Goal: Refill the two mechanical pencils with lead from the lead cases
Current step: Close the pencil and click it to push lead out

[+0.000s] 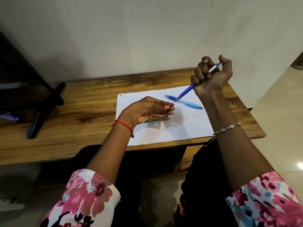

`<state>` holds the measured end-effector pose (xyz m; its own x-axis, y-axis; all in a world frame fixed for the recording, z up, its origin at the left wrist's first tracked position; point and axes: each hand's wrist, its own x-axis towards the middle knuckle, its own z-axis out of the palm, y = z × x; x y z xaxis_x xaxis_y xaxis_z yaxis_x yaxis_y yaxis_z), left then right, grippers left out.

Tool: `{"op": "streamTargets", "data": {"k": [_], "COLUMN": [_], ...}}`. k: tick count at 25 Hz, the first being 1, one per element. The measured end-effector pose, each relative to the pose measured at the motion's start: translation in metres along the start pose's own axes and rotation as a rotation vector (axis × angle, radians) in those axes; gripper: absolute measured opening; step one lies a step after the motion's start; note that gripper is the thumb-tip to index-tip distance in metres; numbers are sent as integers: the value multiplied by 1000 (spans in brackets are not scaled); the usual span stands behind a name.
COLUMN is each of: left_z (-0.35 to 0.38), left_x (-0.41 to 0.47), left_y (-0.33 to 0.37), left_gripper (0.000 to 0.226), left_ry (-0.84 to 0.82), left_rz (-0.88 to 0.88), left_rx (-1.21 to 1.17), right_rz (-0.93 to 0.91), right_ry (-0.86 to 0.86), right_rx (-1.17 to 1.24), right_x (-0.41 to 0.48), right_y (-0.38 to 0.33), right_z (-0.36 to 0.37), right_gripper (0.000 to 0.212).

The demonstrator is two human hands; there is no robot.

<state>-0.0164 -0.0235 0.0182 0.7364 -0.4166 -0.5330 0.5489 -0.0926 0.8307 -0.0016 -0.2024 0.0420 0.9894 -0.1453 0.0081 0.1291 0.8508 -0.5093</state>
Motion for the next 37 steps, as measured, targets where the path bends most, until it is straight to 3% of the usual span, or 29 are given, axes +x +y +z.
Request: {"op": "streamTargets", "data": {"k": [30,37], "left_z": [0,3], "left_x": [3,6], "left_y": [-2,-4], "left_gripper": [14,18], "left_ry": [21,10], "left_rz": [-25,-33], "left_rx": [-23,-16], "right_rz": [-13,1], "right_ry": [-27,-43], "right_rx": [-58,-161], "right_x": [-1,-3], "right_y": [-1,-1], "right_z": [1,4], "right_gripper": [49,48]}}
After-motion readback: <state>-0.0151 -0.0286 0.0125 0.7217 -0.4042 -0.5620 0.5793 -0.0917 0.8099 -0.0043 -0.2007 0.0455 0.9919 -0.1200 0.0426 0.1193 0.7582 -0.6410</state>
